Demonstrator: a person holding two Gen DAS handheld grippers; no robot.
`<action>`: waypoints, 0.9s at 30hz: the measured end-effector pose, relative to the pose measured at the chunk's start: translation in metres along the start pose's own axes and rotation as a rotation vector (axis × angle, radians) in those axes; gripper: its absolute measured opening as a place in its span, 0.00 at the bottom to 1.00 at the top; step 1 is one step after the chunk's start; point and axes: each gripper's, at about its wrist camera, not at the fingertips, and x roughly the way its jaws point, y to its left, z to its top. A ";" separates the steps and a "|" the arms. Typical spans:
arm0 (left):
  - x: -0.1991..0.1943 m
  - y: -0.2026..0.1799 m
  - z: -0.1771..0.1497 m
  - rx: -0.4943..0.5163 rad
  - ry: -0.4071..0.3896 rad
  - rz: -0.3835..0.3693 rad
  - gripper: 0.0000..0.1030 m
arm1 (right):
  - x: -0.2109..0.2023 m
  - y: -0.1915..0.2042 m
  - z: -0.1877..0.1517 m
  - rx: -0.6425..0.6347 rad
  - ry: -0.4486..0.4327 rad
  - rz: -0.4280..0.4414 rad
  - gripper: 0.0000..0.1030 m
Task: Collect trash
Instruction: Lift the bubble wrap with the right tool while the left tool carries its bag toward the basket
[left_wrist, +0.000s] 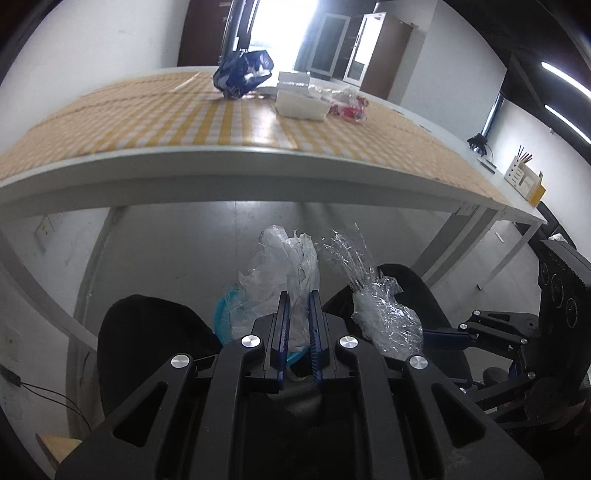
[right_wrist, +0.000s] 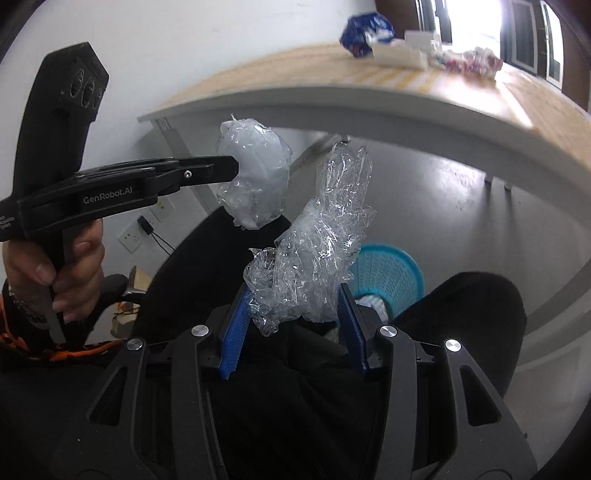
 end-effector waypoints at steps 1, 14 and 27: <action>0.008 0.002 -0.002 -0.006 0.014 0.000 0.09 | 0.008 -0.003 -0.001 0.006 0.012 -0.009 0.43; 0.113 0.031 -0.009 -0.055 0.148 0.031 0.09 | 0.107 -0.058 0.000 0.145 0.198 -0.057 0.43; 0.207 0.072 -0.016 -0.201 0.324 0.023 0.09 | 0.196 -0.092 0.023 0.199 0.356 -0.073 0.43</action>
